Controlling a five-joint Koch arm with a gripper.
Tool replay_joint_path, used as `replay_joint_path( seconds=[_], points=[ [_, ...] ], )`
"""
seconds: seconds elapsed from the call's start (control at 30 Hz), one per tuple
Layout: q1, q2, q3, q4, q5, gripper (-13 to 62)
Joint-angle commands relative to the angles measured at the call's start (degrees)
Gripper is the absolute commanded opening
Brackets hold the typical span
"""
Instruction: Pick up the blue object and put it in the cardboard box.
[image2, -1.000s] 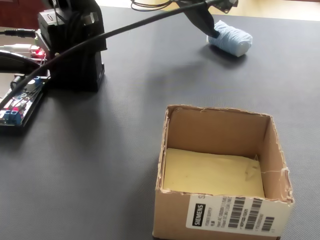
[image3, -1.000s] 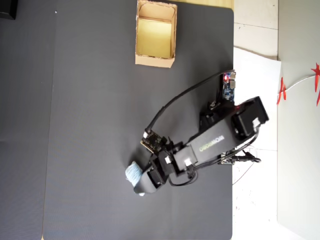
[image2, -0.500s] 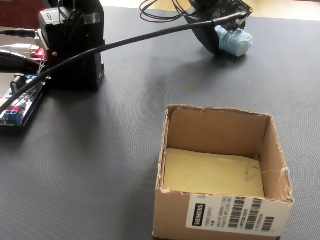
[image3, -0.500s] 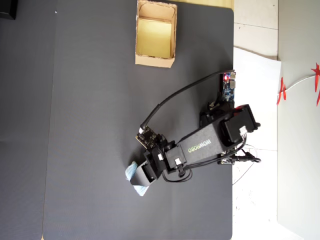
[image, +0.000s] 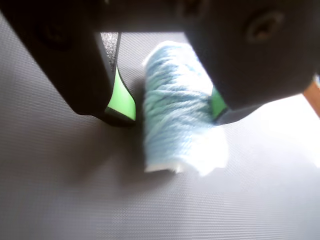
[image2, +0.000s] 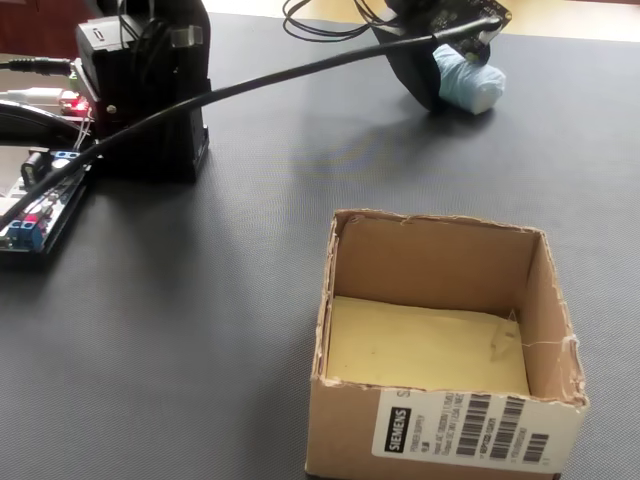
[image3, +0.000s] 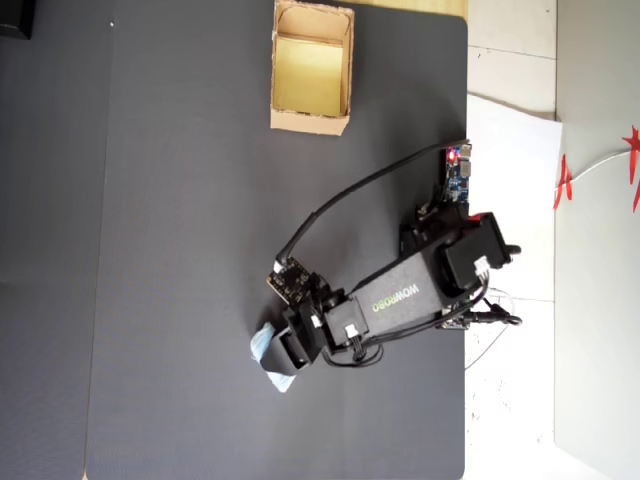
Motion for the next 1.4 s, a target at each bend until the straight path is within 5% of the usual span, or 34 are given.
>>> replay_joint_path(
  seconds=[0.0,0.3,0.8,0.9,1.37],
  points=[
    [-1.6,-0.4,0.0,4.7,2.2,19.7],
    [-0.7,1.2,3.6,-2.9,-1.8,-4.9],
    [2.6,17.1,12.9,-23.4,-9.8,-5.1],
    [4.0,19.5,15.6,-28.7,-12.5,-11.4],
    [7.6,28.6,22.9,-31.4,-12.9,-11.2]
  ],
)
